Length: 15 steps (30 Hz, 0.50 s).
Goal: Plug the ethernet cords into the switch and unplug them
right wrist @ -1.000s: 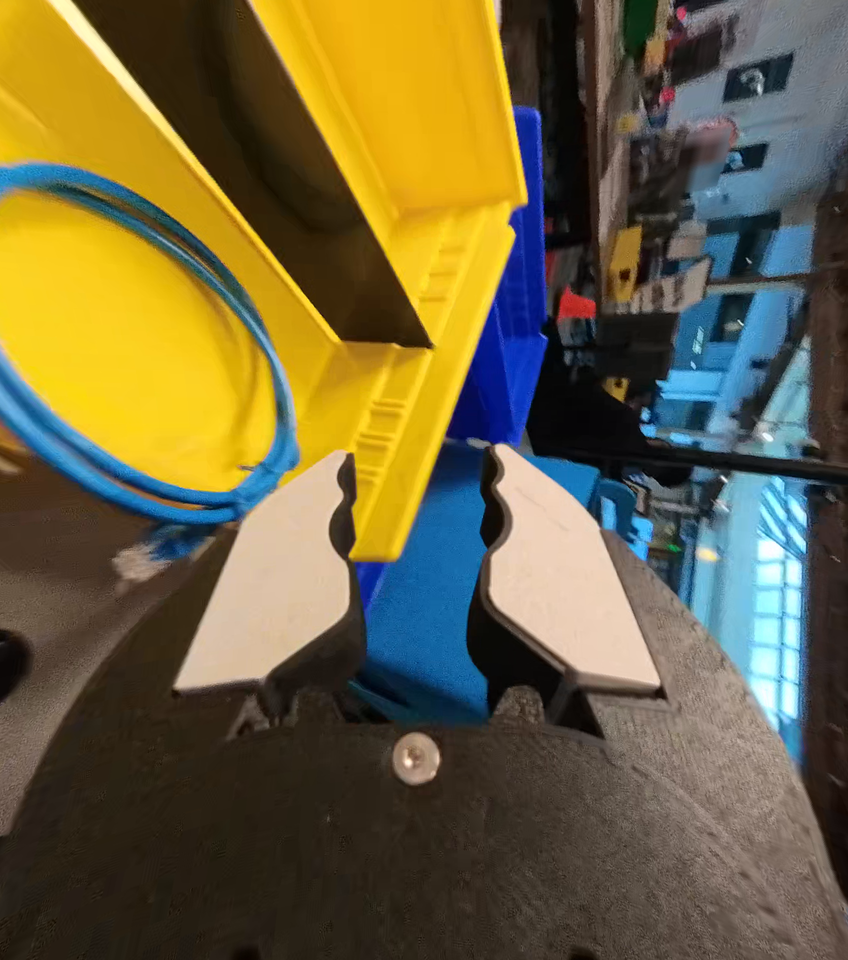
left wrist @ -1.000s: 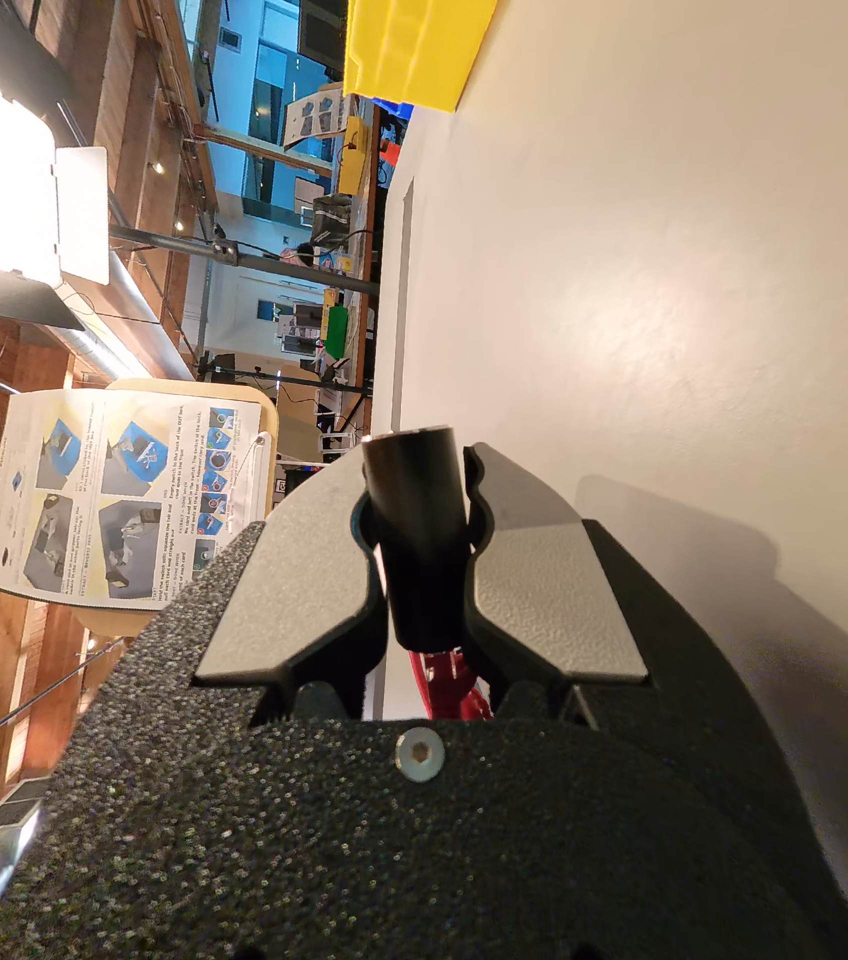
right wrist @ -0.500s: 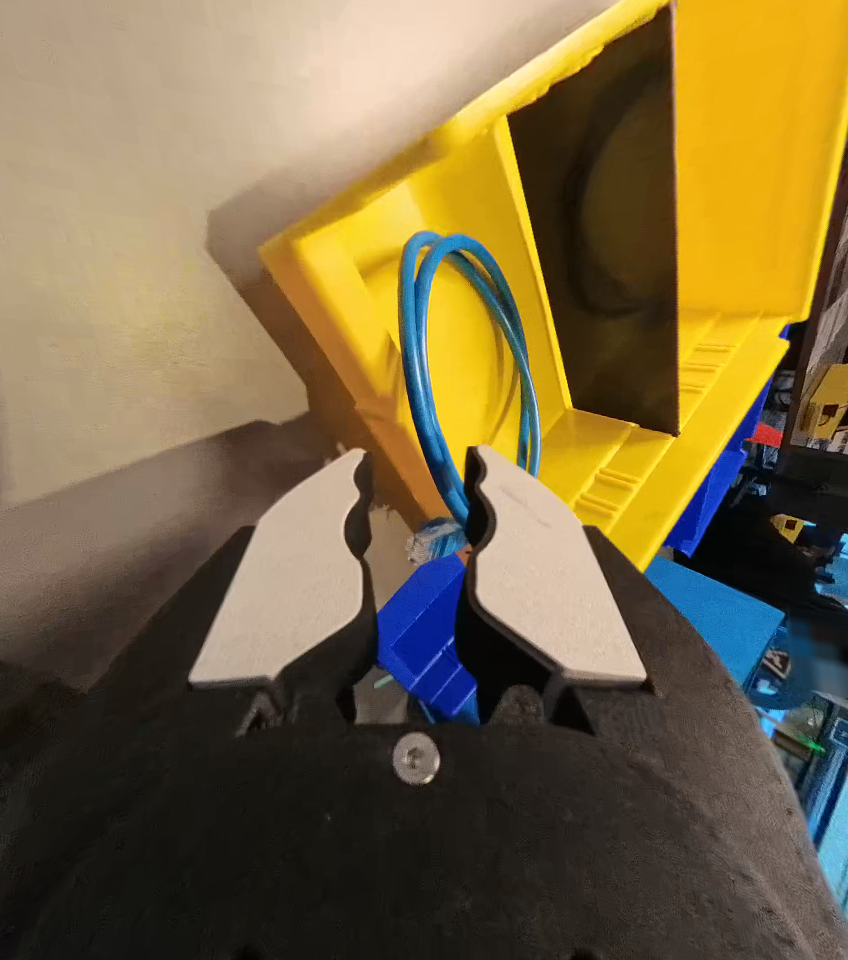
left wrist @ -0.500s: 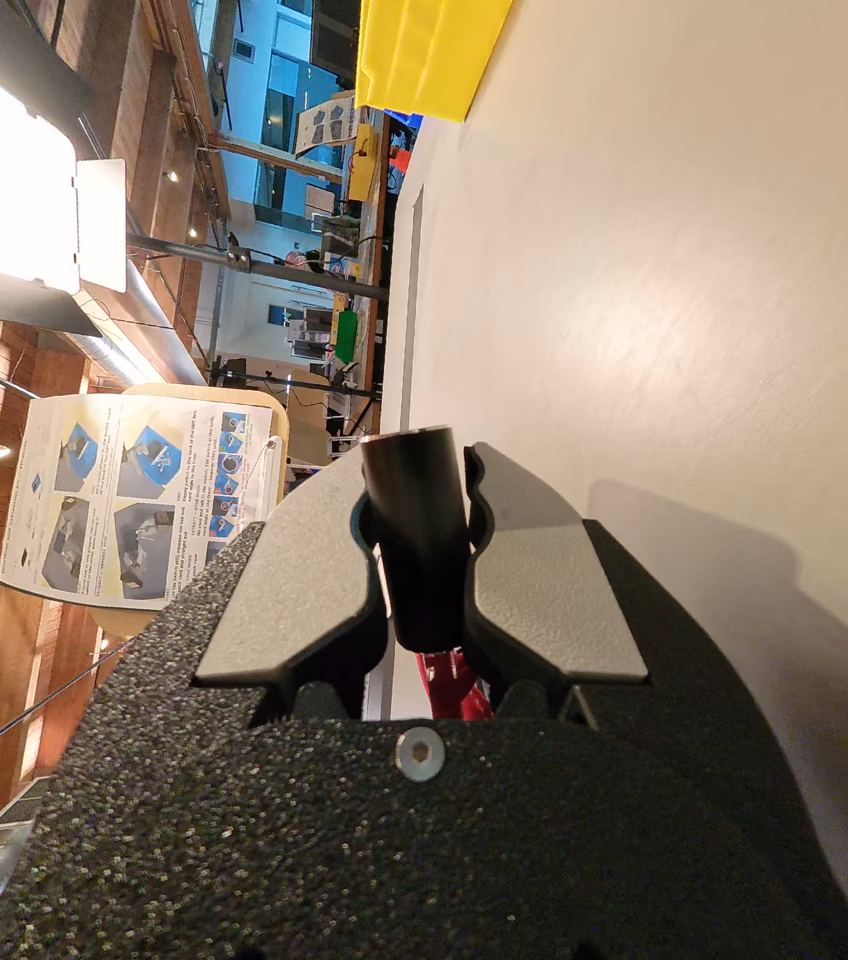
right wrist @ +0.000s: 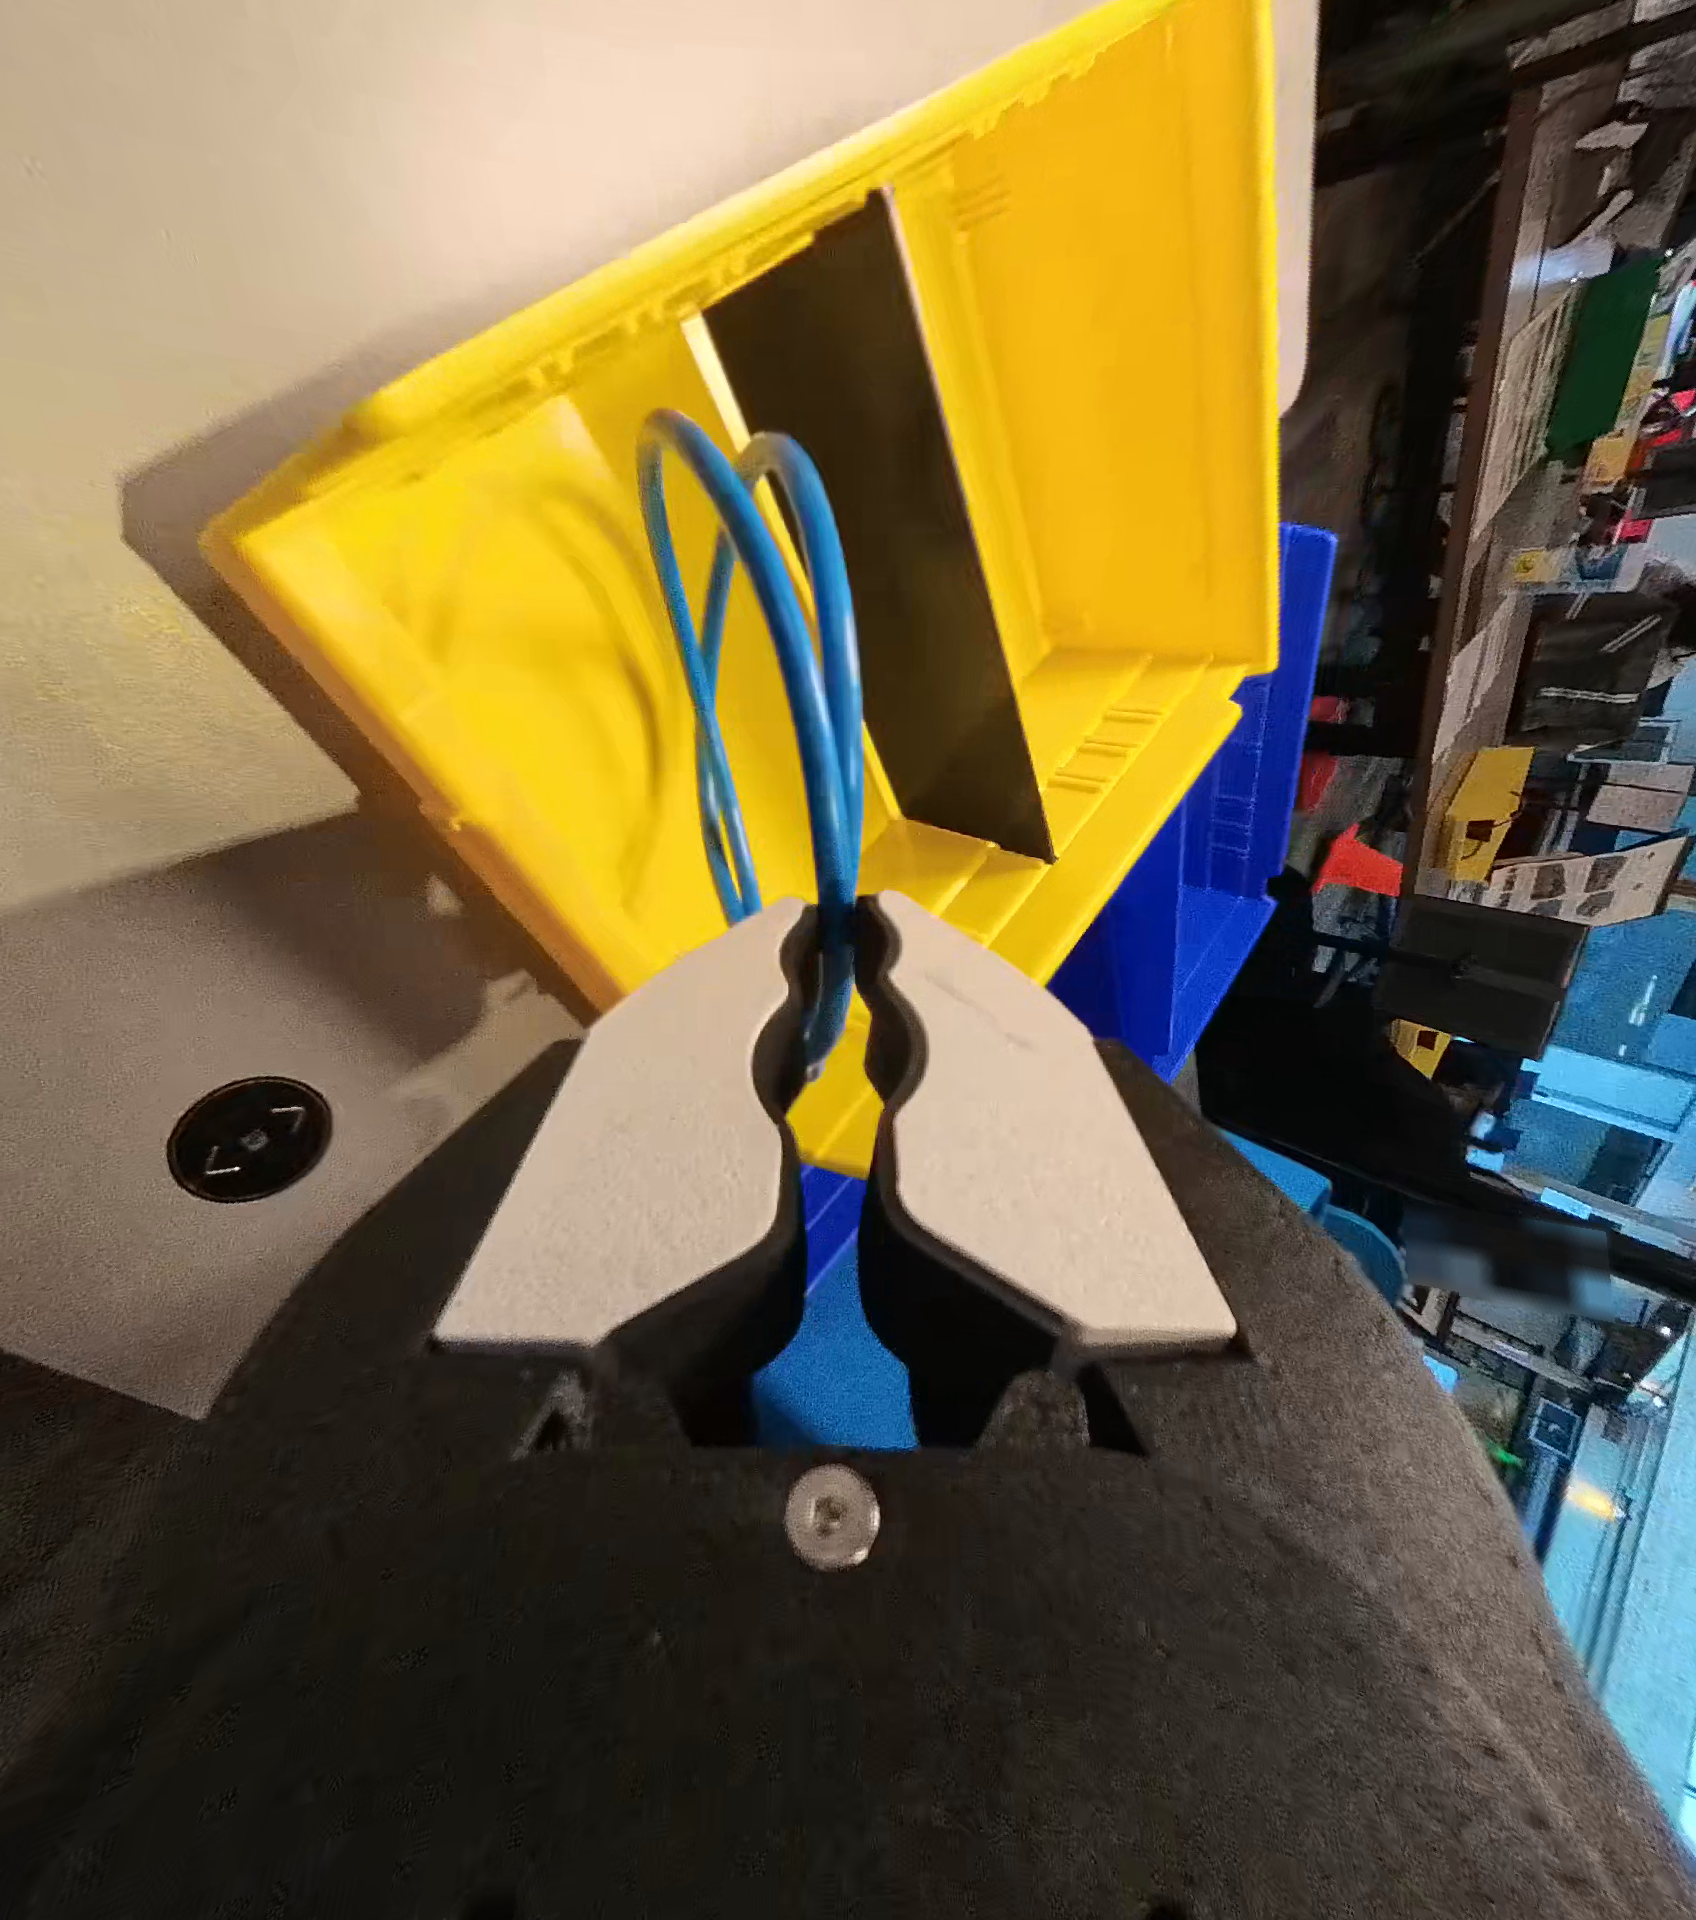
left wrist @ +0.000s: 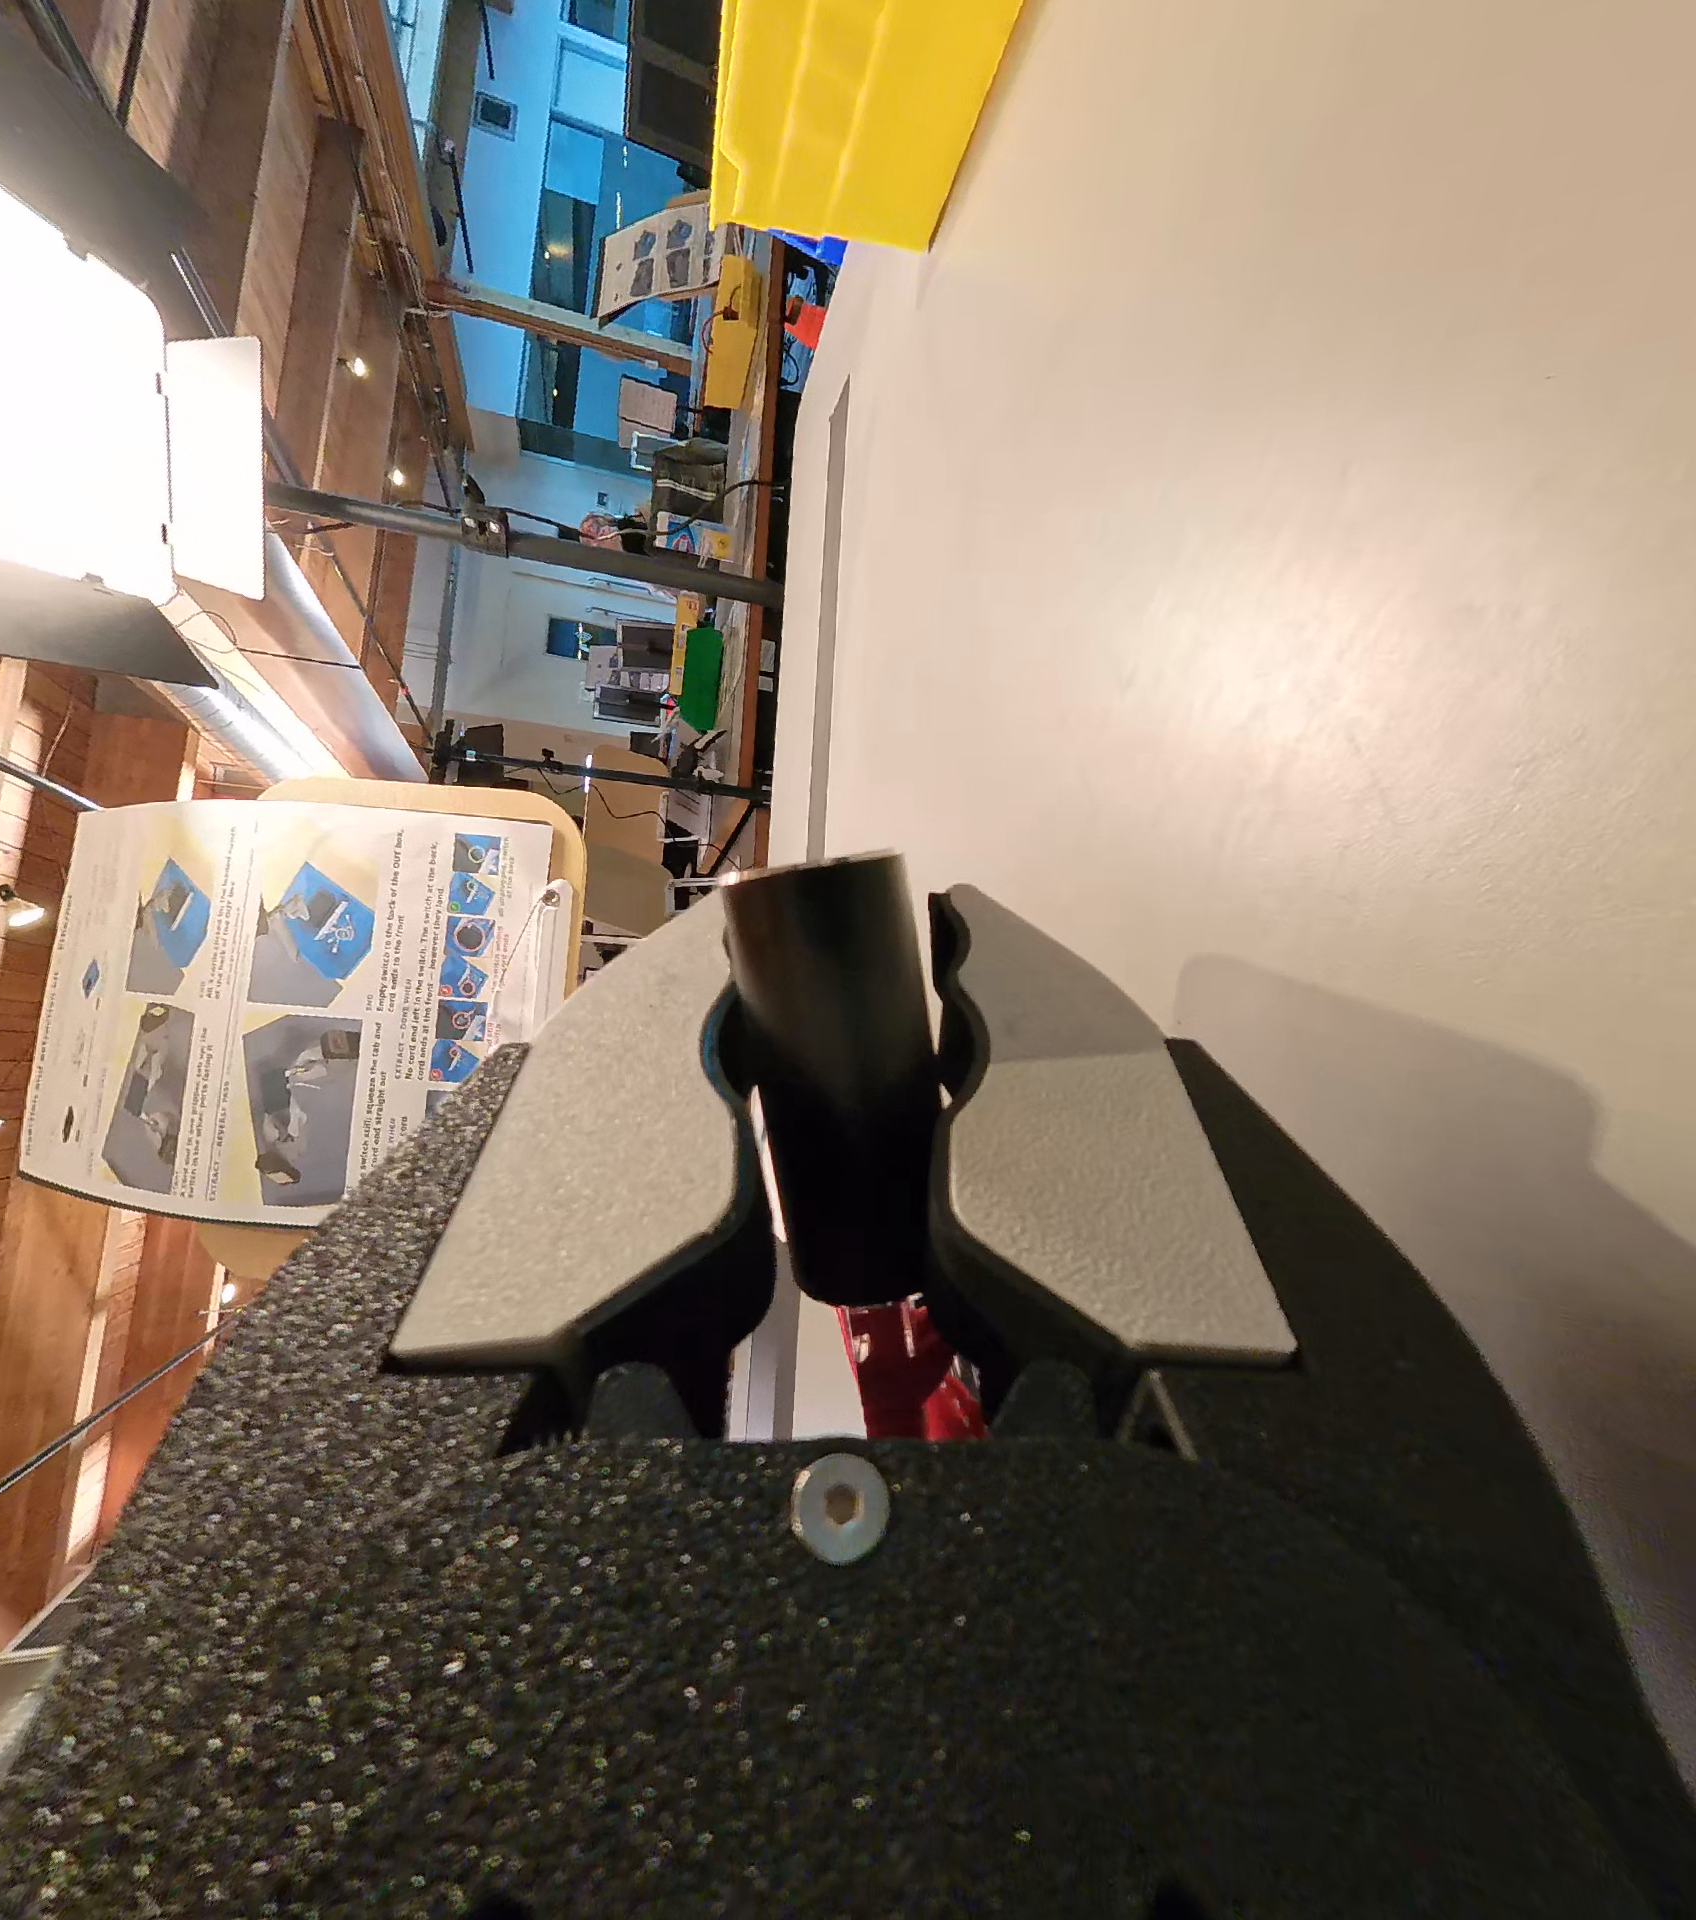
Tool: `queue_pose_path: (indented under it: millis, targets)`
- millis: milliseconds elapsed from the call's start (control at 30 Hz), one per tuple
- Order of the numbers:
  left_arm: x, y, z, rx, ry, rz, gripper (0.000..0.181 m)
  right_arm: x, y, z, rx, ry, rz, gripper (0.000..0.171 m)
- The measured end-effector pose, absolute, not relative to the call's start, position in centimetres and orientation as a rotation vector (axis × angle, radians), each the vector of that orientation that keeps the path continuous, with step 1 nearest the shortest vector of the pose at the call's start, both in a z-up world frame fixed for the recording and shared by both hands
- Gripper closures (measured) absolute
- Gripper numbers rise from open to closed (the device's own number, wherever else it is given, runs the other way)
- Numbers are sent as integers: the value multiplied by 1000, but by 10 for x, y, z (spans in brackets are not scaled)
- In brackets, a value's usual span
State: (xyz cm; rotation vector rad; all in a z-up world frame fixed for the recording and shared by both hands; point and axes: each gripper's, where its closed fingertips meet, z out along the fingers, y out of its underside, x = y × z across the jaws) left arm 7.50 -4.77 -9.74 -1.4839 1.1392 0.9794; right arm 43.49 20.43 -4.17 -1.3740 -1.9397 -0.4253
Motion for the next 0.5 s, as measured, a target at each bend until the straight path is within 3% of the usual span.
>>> queue_pose_path:
  millis: [167, 300, 500]
  targets:
    - [75, -48, -95, -1479, 1131, 978, 151, 430, 212, -22, -1465, -1961, -169, 165]
    - [76, -48, -95, -1472, 1130, 979, 151, 429, 233, -42, -1675, -2014, 59, 164]
    - [75, -48, -94, -1469, 1128, 990, 151, 430, 308, -77, -1895, -1911, -224, 161]
